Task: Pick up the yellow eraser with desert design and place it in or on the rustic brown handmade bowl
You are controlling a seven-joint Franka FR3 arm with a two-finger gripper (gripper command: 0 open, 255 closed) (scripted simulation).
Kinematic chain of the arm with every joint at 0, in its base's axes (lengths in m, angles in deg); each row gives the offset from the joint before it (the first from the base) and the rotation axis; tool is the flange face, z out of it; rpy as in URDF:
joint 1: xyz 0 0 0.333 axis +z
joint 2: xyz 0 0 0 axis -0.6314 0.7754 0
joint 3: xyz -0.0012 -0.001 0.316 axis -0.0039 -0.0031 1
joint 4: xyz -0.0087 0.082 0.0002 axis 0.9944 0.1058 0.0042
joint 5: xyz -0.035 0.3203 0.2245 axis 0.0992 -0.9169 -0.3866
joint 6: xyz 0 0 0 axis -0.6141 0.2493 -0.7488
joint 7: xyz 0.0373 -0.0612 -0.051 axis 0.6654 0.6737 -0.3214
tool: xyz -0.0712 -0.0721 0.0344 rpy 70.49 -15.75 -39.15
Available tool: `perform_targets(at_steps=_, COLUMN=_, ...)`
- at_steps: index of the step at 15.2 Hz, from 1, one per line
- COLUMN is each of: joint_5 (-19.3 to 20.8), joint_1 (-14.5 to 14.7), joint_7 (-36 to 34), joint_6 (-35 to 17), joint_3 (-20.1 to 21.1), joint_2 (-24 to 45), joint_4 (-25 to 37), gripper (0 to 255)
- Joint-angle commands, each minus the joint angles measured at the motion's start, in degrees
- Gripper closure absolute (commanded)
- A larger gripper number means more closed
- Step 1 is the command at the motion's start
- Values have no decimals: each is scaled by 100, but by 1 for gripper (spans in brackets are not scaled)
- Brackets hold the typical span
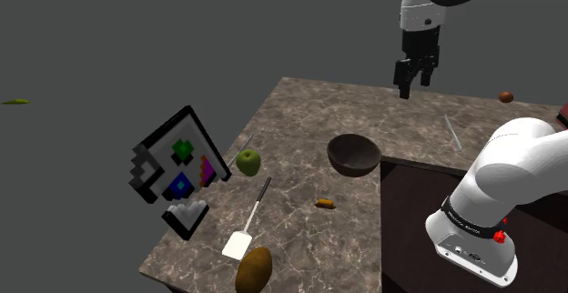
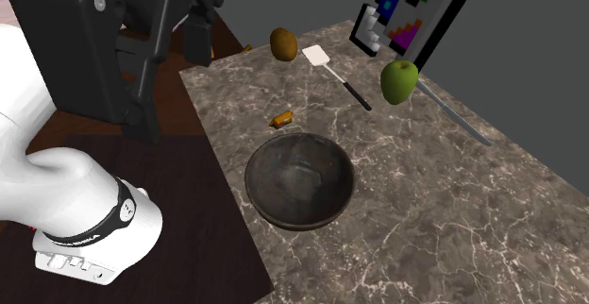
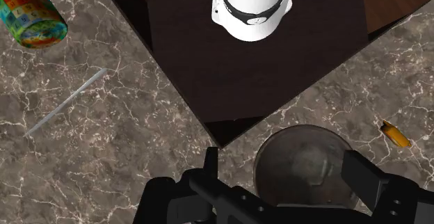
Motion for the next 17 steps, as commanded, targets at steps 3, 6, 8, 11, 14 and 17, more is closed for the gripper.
perform_targets(at_steps=3, joint_5=-213, joint_1=28, joint_7=-306, joint_6=-295, joint_3=161, joint_2=-106, joint_4=-354, gripper=0)
perform_targets(at_steps=6, joint_5=-549, joint_1=94, joint_7=-756, joint_6=-772, joint_3=425, joint_2=-199, joint_4=-839, gripper=0)
perform_targets(at_steps=8, joint_5=-783, joint_1=152, joint_7=-1051, joint_6=-1117, joint_3=616, joint_2=-209, joint_4=-1129, gripper=0)
perform_targets(at_steps=11, joint_5=-1147, joint_1=259, joint_7=-1484, joint_6=-1683, joint_3=927, joint_2=-133, joint_4=-1507, gripper=0)
perform_targets(at_steps=14, joint_5=-1518, joint_1=387, joint_7=-1908, joint_6=-2313, joint_3=1260, joint_2=71, joint_4=-1809, gripper=0)
perform_targets(at_steps=17, joint_5=-1885, joint_1=517, joint_7=-2320, joint_6=-3010, joint_3=1613, joint_2=419, joint_4=-2021, gripper=0)
